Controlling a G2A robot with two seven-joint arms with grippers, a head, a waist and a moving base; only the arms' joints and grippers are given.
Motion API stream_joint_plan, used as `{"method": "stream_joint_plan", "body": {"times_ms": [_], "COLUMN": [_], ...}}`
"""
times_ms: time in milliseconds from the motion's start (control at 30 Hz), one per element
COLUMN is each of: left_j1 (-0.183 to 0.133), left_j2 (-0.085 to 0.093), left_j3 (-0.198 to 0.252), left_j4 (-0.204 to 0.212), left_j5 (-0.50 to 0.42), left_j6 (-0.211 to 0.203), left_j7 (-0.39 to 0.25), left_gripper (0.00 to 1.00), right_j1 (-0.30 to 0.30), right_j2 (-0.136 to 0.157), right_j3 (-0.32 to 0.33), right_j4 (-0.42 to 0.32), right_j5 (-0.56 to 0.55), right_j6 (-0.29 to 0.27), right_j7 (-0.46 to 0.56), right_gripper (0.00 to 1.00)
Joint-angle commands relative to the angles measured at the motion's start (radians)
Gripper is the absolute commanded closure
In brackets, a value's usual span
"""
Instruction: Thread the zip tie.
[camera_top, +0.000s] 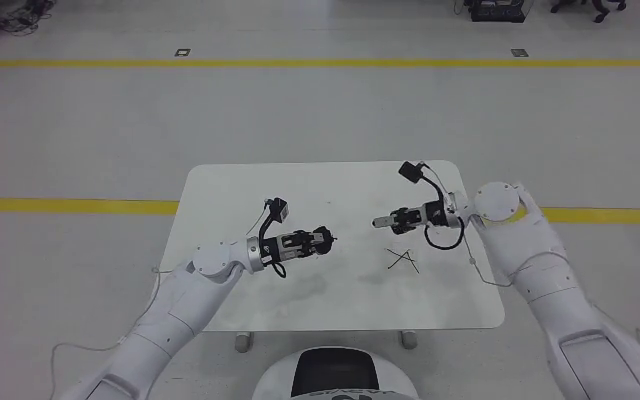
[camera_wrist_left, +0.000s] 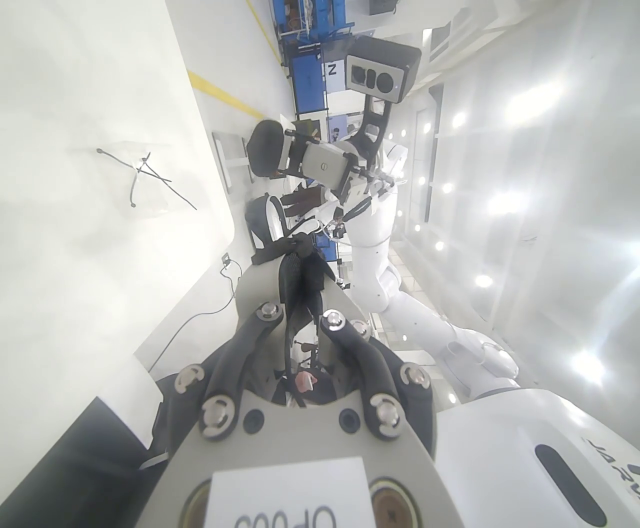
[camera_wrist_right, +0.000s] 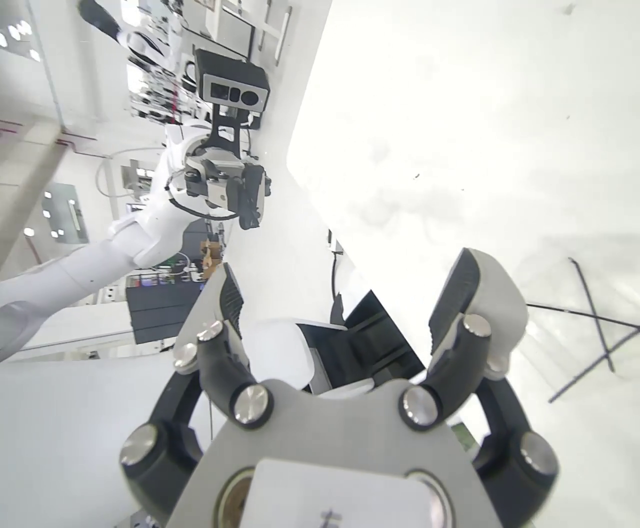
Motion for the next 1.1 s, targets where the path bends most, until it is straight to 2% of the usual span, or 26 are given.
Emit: {"method": "stream_joint_plan", "body": {"times_ms": [0, 133, 267, 467, 667, 1067], "left_j1": [0.0, 0.0, 0.0, 0.0, 0.0, 0.0], "left_j2": [0.0, 0.0, 0.0, 0.0, 0.0, 0.0], "left_j3": [0.0, 0.0, 0.0, 0.0, 0.0, 0.0], "left_j4": [0.0, 0.0, 0.0, 0.0, 0.0, 0.0], "left_j5": [0.0, 0.0, 0.0, 0.0, 0.0, 0.0], "left_j6": [0.0, 0.0, 0.0, 0.0, 0.0, 0.0], "left_j7": [0.0, 0.0, 0.0, 0.0, 0.0, 0.0], "left_gripper": [1.0, 1.0, 1.0, 1.0, 1.0, 1.0], "right_j1": [0.015, 0.04, 0.063, 0.099, 0.141, 0.142], "right_j2": [0.002, 0.009, 0.019, 0.046, 0.085, 0.088], "right_j3": [-0.006, -0.034, -0.089, -0.187, -0.307, -0.31], "right_j4": [-0.012, -0.038, -0.075, -0.104, -0.118, -0.116], "right_j5": [-0.025, -0.083, -0.164, -0.247, -0.312, -0.325], "right_j6": [0.0, 0.0, 0.0, 0.0, 0.0, 0.0], "right_j7": [0.013, 0.043, 0.046, -0.002, -0.097, -0.122], "right_gripper": [0.0, 0.0, 0.0, 0.0, 0.0, 0.0]}}
